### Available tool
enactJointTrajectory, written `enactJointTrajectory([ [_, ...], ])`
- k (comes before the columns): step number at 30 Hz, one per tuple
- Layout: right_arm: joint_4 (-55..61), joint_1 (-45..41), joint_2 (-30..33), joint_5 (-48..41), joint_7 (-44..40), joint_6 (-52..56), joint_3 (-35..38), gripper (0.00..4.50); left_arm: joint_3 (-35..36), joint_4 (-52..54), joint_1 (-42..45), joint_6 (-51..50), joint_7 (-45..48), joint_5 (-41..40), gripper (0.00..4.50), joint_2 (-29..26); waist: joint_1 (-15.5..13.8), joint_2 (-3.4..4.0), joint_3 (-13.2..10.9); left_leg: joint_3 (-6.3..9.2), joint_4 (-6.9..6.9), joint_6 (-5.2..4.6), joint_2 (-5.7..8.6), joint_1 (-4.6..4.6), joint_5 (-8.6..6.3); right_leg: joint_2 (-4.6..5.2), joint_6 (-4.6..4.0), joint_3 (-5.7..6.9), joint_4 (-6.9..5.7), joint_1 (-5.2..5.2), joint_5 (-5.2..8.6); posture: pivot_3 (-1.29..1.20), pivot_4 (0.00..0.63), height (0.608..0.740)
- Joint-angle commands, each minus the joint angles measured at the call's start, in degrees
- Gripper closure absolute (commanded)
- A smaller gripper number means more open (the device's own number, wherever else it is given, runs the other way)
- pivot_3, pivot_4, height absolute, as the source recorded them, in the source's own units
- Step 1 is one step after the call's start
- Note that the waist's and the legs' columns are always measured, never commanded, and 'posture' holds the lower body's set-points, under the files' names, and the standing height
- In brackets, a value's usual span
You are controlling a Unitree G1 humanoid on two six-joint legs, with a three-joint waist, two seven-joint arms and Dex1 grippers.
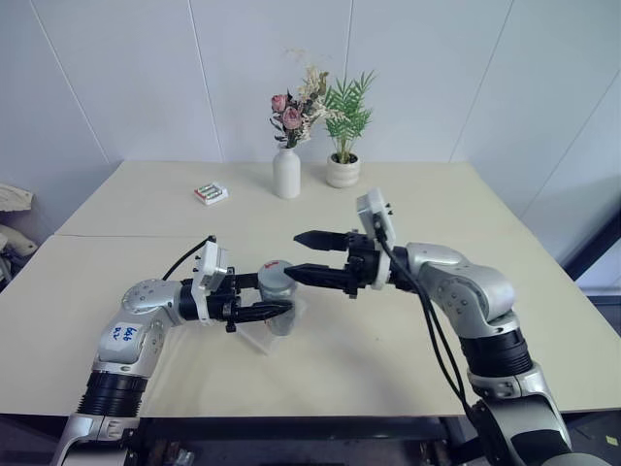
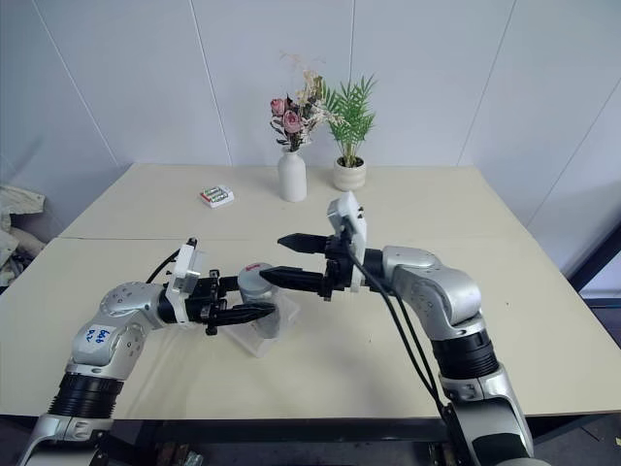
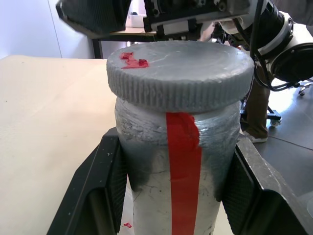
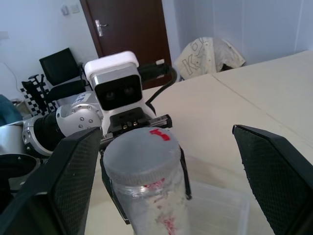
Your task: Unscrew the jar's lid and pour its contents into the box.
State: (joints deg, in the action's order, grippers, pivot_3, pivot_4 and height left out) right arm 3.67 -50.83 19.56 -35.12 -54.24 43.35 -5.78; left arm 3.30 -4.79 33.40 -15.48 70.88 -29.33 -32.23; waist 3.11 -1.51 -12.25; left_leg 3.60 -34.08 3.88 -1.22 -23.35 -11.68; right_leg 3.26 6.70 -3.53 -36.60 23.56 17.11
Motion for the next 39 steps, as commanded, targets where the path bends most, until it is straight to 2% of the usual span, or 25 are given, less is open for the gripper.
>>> enactJointTrajectory([
  [1, 0.56, -2.02, -0.69, 3.60, 0.61, -3.52, -2.77, 0.01, 0.46, 2.31, 0.33, 0.36, 0.45, -1.30, 2.30, -0.07, 0.01, 0.00, 0.00, 0.00, 0.00, 0.00, 0.00, 0.00, 0.00, 0.00, 0.00, 0.00, 0.01, 0.00, 0.00, 0.00, 0.150, 0.740],
  [12, -0.61, -2.96, -3.22, 6.14, 0.16, -4.93, -6.16, 0.01, 0.24, 2.22, 0.40, 0.24, 0.59, -1.30, 2.30, 0.14, 0.03, 0.00, 0.00, 0.00, 0.01, 0.00, 0.00, 0.00, 0.00, 0.00, 0.00, 0.01, 0.01, 0.01, 0.00, 0.00, 0.150, 0.740],
  [22, -1.69, -4.14, -4.56, 7.07, 0.56, -4.60, -5.82, 0.01, 0.26, 2.26, 0.30, 0.28, 0.36, -1.24, 2.30, 0.38, 0.04, 0.00, 0.00, 0.00, 0.01, 0.00, 0.00, 0.00, 0.00, 0.00, 0.00, 0.01, 0.00, 0.01, 0.00, 0.00, 0.150, 0.740],
  [39, -4.28, -2.38, 1.33, 7.83, -0.45, -5.83, -2.79, 0.01, 0.34, 2.36, 0.04, 0.29, 0.18, -1.31, 2.30, 0.18, 0.08, 0.00, 0.00, 0.00, 0.02, 0.00, 0.00, 0.00, 0.00, 0.00, 0.00, 0.00, 0.02, 0.01, 0.00, 0.00, 0.150, 0.740],
])
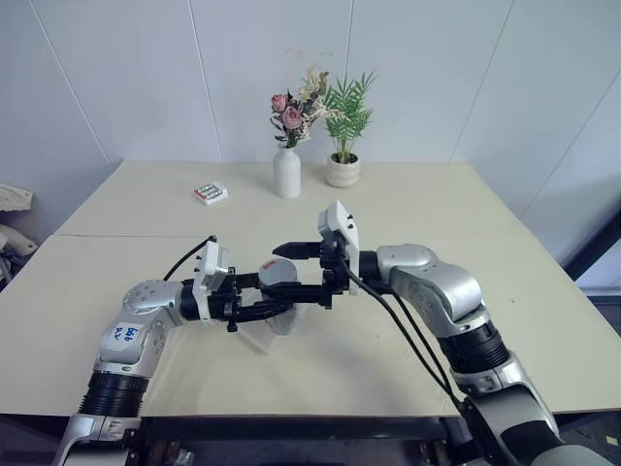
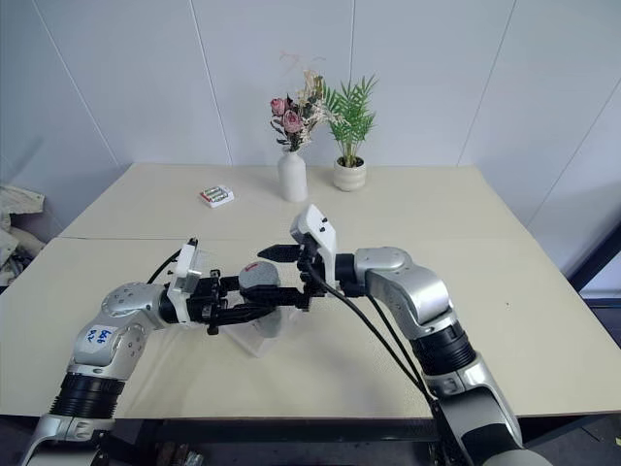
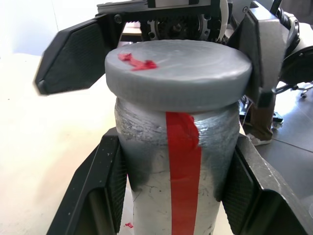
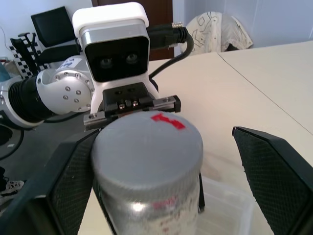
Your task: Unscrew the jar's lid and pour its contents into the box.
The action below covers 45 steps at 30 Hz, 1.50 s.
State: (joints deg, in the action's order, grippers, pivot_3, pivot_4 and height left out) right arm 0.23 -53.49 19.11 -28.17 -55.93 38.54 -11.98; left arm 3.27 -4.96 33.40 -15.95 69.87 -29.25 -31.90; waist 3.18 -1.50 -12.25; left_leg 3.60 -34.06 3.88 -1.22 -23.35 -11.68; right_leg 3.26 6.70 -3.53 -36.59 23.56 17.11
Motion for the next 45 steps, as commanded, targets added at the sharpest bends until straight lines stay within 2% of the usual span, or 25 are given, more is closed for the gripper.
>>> enactJointTrajectory([
  [1, -1.12, 0.30, 2.15, 0.91, 1.18, -1.15, 3.59, 0.01, 0.34, 2.45, 0.11, 0.78, 1.22, -1.35, 2.30, -0.16, 0.01, 0.00, 0.00, 0.00, 0.00, 0.00, 0.00, 0.00, 0.00, 0.00, 0.00, 0.00, 0.00, 0.00, 0.00, 0.00, 0.150, 0.740],
  [25, -3.66, 1.01, 6.29, -1.31, -1.34, -1.31, 5.86, 0.01, 0.19, 2.28, 0.56, 0.63, 1.13, -1.29, 2.30, -0.28, -0.15, 0.00, 0.00, 0.00, 0.00, 0.00, 0.00, -0.01, 0.00, 0.00, 0.00, 0.00, 0.02, 0.00, 0.00, 0.00, 0.150, 0.740],
  [32, -2.39, 2.05, 8.20, -3.82, -7.07, 0.09, 6.35, 0.01, 0.46, 2.38, 0.47, 0.43, 1.34, -1.18, 2.30, -0.32, -0.05, 0.00, 0.00, -0.01, 0.02, 0.00, 0.00, -0.01, 0.00, 0.00, 0.00, 0.00, 0.04, 0.00, 0.00, 0.00, 0.150, 0.740],
  [45, -0.43, 0.81, 6.39, -6.02, -8.54, 2.02, 6.65, 0.01, 0.54, 2.52, 0.33, 0.33, 1.25, -1.24, 2.30, -0.32, -0.06, 0.00, 0.00, -0.01, 0.01, 0.00, 0.00, 0.00, 0.00, 0.00, 0.00, 0.00, 0.03, 0.00, 0.00, 0.00, 0.150, 0.740],
])
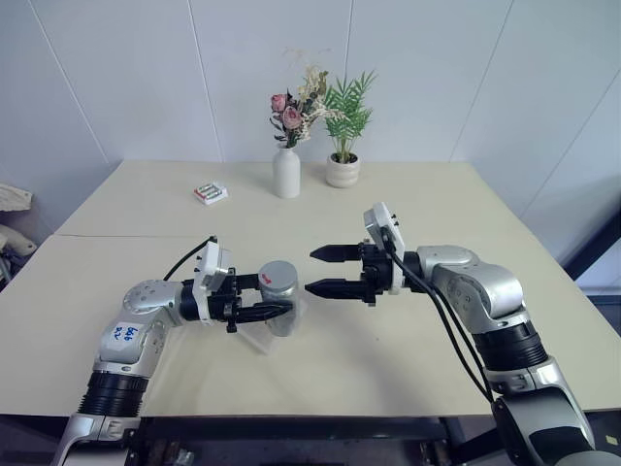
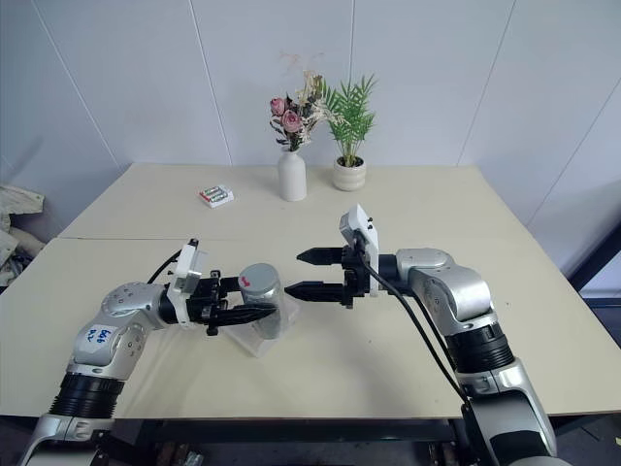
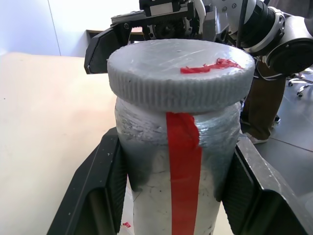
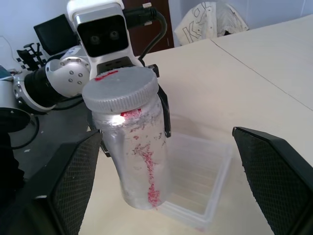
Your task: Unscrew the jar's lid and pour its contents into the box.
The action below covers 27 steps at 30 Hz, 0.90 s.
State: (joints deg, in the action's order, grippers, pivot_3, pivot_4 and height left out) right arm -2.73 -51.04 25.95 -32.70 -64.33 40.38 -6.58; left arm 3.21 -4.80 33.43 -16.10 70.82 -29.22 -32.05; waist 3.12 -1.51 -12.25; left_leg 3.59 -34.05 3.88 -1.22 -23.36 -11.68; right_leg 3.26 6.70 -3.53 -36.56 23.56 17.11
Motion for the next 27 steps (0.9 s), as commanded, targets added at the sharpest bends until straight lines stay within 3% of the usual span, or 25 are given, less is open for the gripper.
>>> enactJointTrajectory([
  [1, 2.73, -1.86, -0.87, -1.57, 0.03, 0.23, 1.02, 0.01, 0.62, 2.37, 0.29, 0.46, 0.31, -1.30, 2.30, -0.16, -0.01, 0.00, 0.00, 0.00, 0.00, 0.00, 0.00, 0.00, 0.00, 0.00, 0.00, 0.00, 0.00, 0.00, 0.00, 0.00, 0.150, 0.740],
  [27, 1.19, -6.19, -9.18, 2.51, 2.48, -0.54, -5.52, 0.01, 0.37, 2.47, 0.41, 0.60, 0.16, -1.22, 2.30, 0.40, -0.01, 0.00, 0.00, 0.01, 0.00, 0.00, 0.00, 0.00, 0.00, 0.00, 0.00, 0.01, -0.02, 0.00, 0.00, 0.00, 0.150, 0.740],
])
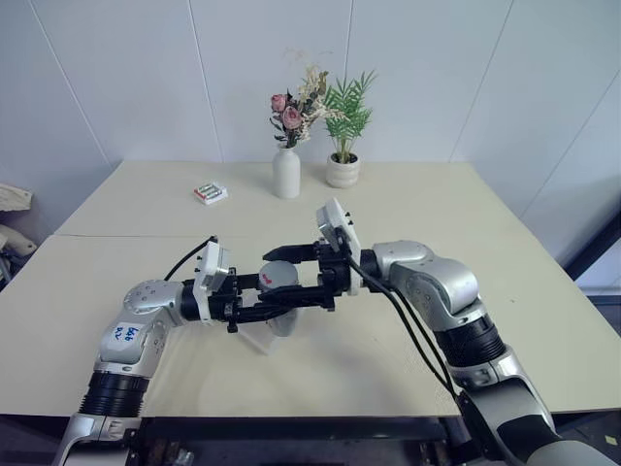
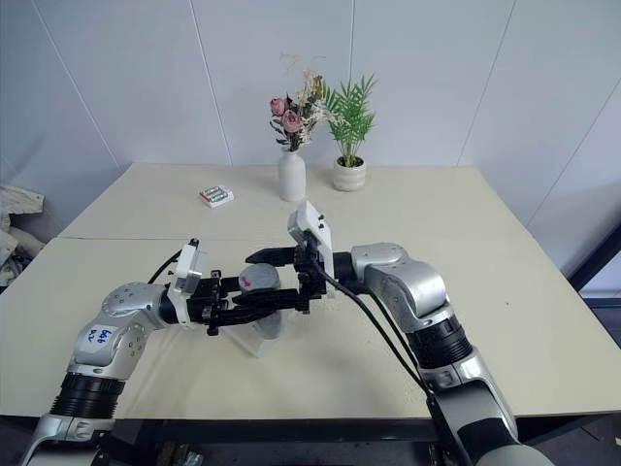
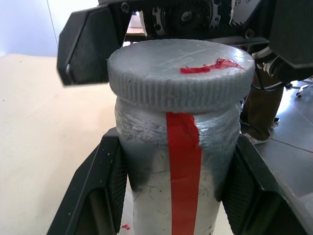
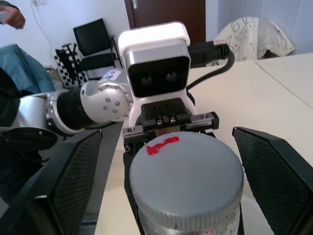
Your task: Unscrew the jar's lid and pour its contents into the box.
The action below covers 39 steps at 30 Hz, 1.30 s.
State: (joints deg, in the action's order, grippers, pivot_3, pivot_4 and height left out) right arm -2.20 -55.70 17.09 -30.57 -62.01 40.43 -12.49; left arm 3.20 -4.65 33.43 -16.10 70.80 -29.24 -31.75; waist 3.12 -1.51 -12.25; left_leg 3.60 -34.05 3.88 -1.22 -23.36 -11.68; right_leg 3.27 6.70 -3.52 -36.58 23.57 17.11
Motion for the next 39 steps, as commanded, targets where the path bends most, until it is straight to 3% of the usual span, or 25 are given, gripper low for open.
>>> enactJointTrajectory([
  [1, 0.40, -1.59, -0.28, 0.60, 0.14, -0.79, 0.33, 0.01, 0.37, 2.36, 0.39, 0.61, 0.16, -1.18, 2.30, 0.12, -0.02, 0.00, 0.00, 0.00, 0.00, 0.00, 0.00, 0.00, 0.00, 0.00, 0.00, 0.00, 0.00, 0.00, 0.00, 0.00, 0.150, 0.740],
  [12, -0.86, -1.82, -1.07, 1.48, 0.18, -1.36, 0.52, 0.01, 0.51, 3.13, -0.19, 0.29, -0.18, -1.29, 2.30, 0.04, 0.04, 0.00, 0.00, 0.00, 0.00, 0.00, 0.00, 0.00, 0.00, 0.00, 0.00, 0.00, 0.00, 0.00, 0.00, 0.00, 0.150, 0.740],
  [15, -0.92, -1.88, -1.21, 1.42, 0.14, -1.42, 0.89, 0.56, 0.60, 3.27, -0.29, 0.19, -0.24, -1.30, 2.30, 0.03, 0.03, 0.00, 0.00, 0.00, 0.00, 0.00, 0.00, 0.00, 0.00, 0.00, 0.00, 0.00, 0.00, 0.00, 0.00, 0.00, 0.150, 0.740],
  [19, -0.63, -1.79, -1.35, 0.93, -0.14, -1.38, 1.38, 1.79, 0.58, 3.33, -0.35, 0.10, -0.36, -1.36, 2.30, 0.00, 0.03, 0.00, 0.00, 0.00, 0.00, 0.00, 0.00, 0.00, 0.00, 0.00, 0.00, 0.00, 0.00, 0.00, 0.00, 0.00, 0.150, 0.740],
  [31, 1.03, -1.01, -2.08, -1.97, -0.23, 0.15, 3.13, 1.79, 0.36, 3.36, -0.40, -0.16, -0.39, -1.75, 2.30, -0.09, 0.03, 0.00, 0.00, 0.00, 0.00, 0.00, 0.00, 0.00, 0.00, 0.00, 0.00, 0.00, 0.00, 0.00, 0.00, 0.00, 0.150, 0.740],
  [39, 0.21, -2.63, -4.62, -8.13, 2.88, 5.69, 8.97, 1.79, 0.09, 3.70, -0.77, -0.47, -0.69, -2.26, 2.30, -0.52, 0.02, 0.00, 0.00, 0.01, 0.00, 0.00, 0.00, 0.00, 0.00, 0.00, 0.00, 0.00, -0.01, 0.00, 0.00, 0.00, 0.150, 0.740],
])
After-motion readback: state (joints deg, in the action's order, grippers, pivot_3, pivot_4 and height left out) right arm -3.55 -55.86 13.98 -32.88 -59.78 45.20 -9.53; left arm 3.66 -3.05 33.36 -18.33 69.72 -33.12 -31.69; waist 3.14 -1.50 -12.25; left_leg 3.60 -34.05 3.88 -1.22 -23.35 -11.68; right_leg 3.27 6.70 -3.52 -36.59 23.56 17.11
